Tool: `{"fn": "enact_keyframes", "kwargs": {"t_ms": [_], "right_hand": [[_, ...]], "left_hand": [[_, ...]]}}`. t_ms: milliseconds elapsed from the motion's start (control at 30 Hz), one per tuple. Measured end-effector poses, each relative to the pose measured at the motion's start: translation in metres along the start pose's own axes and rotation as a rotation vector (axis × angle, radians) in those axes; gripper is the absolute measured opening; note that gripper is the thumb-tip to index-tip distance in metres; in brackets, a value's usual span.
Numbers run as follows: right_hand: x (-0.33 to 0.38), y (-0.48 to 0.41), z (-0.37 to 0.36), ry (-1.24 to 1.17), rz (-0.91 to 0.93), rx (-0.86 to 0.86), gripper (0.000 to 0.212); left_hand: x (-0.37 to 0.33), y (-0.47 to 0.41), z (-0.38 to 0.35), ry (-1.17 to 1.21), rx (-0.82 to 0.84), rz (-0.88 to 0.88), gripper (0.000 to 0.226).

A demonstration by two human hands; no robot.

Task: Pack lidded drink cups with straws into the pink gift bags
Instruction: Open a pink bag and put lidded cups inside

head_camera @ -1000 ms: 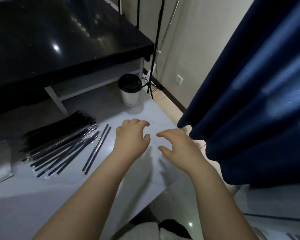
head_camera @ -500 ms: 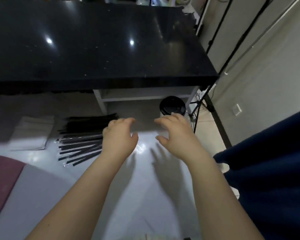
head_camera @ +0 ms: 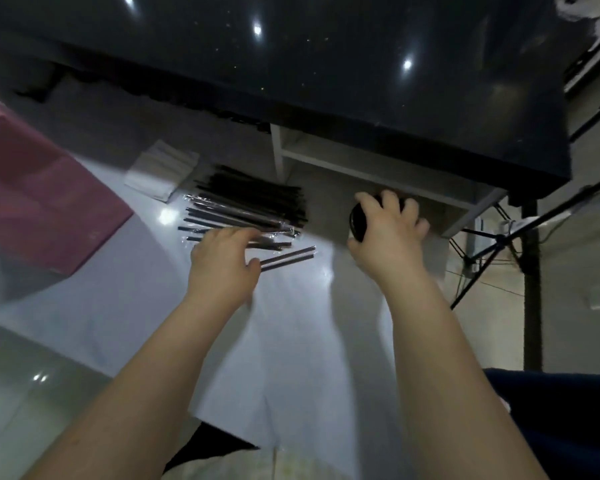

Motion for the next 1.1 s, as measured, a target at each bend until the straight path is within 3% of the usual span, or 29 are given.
{"fn": "enact_keyframes", "kwargs": {"t_ms": [167,300,400,600,1100], "right_hand": [[0.072,0.03,-0.014,-0.035,0.279,0.048,0.07],[0.127,0.057,-0.015,0.001,0.456,0.019,0.077],[0.162,0.067,-0.021,-0.017,0.529,0.13,0.086],[0.254,0.115,-0.062,-0.02,0.726,0.305,0.073],[0.551,0.266,-0.185,0.152,0.96,0.361,0.095]], "left_hand": [[0.021,0.021,0.003,0.047,-0.013,0.061,0.047],[0.033,0.053,0.024,-0.014,-0.144,0.073,0.044],[0.059,0.079,0.04,0.002,-0.201,0.123,0.044],[0.168,0.136,0.053,0.083,-0.233,0.286,0.044],[0.46,0.331,0.121,0.266,-0.441,0.48,0.041]]}}
Point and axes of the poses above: each hand's wrist, its own y-axis away from the middle knuckle, its own z-axis out of the back of the hand, x = y × z, the point moved 9 cm from there along -y, towards the middle knuckle, and after that the axes turned 13 degrees about x, right-handed, at the moved point
